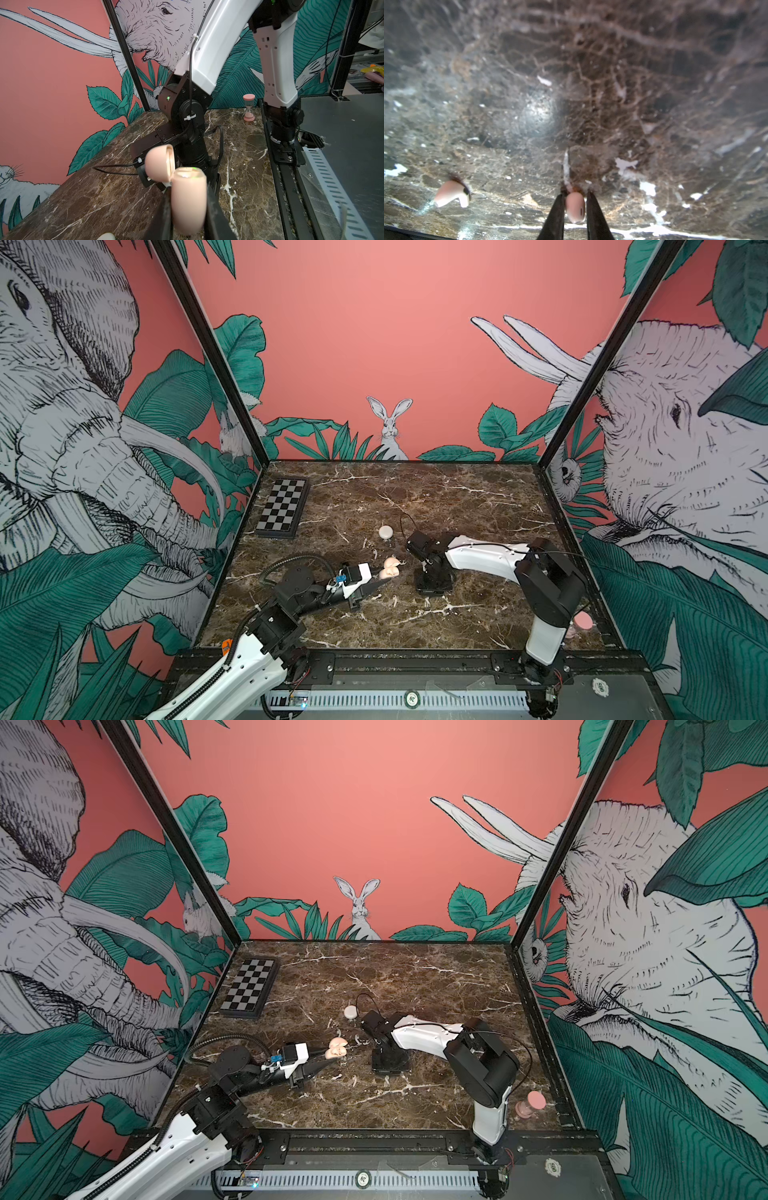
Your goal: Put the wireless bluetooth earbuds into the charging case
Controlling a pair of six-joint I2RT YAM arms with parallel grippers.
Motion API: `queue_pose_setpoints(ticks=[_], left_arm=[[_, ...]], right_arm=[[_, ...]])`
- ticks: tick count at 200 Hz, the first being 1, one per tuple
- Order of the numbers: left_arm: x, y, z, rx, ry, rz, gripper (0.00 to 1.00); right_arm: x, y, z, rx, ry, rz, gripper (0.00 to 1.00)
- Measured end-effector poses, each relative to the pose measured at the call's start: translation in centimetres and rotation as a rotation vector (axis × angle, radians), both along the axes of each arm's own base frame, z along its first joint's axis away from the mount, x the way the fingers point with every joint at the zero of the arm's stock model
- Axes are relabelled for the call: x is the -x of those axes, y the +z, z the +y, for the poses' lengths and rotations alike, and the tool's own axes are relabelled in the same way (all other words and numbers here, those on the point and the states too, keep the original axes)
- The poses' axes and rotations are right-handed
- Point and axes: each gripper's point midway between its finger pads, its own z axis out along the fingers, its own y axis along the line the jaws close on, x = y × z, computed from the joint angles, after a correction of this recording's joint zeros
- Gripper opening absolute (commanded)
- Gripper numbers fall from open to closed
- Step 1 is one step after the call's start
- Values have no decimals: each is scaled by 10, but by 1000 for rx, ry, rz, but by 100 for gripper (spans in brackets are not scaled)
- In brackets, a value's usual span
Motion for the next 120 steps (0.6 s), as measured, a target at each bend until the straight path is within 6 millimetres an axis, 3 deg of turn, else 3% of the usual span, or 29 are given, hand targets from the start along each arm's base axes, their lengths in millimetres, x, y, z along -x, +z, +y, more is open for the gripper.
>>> queue_pose_setpoints(ticks=[120], left_arm=[[-1,-1,-1,-4,0,3,0]], right_arm=[[-1,0,-2,-62,-41,10,17]])
